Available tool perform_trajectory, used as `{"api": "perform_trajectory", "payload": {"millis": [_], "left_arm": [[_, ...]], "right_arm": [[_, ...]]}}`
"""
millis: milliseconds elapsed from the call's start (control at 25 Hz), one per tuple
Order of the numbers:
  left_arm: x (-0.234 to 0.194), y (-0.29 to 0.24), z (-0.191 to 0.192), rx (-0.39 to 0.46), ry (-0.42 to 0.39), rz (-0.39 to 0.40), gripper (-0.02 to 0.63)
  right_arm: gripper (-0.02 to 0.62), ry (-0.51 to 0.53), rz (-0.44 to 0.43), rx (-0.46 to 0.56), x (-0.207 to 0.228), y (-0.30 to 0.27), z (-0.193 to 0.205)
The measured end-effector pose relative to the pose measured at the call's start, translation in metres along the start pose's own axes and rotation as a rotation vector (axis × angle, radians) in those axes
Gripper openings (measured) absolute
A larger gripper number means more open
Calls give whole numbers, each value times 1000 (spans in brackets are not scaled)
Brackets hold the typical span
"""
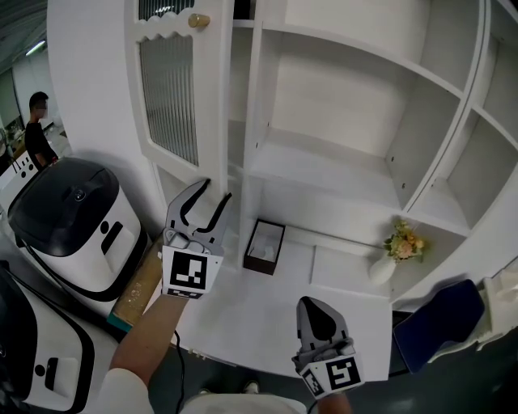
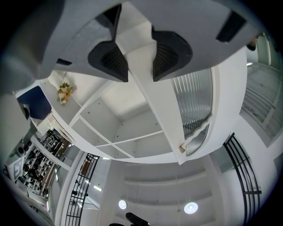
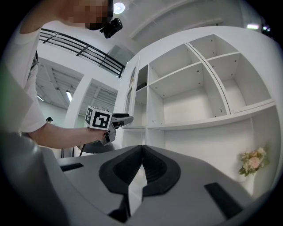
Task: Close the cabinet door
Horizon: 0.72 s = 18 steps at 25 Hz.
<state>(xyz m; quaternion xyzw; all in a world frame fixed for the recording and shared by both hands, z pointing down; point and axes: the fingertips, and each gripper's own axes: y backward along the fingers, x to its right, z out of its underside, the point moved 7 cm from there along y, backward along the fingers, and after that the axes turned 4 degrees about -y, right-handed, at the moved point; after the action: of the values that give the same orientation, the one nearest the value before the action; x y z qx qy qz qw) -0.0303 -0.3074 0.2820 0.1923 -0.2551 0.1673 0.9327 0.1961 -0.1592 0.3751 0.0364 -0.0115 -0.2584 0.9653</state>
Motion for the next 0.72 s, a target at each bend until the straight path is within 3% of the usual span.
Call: {"api": "perform_trajectory", "payload": {"millis": [720], "left_arm": [[6,-44,9,-17,0,33,160]], "right_arm": [[0,-1,25,-7,10,-3,3]]}}
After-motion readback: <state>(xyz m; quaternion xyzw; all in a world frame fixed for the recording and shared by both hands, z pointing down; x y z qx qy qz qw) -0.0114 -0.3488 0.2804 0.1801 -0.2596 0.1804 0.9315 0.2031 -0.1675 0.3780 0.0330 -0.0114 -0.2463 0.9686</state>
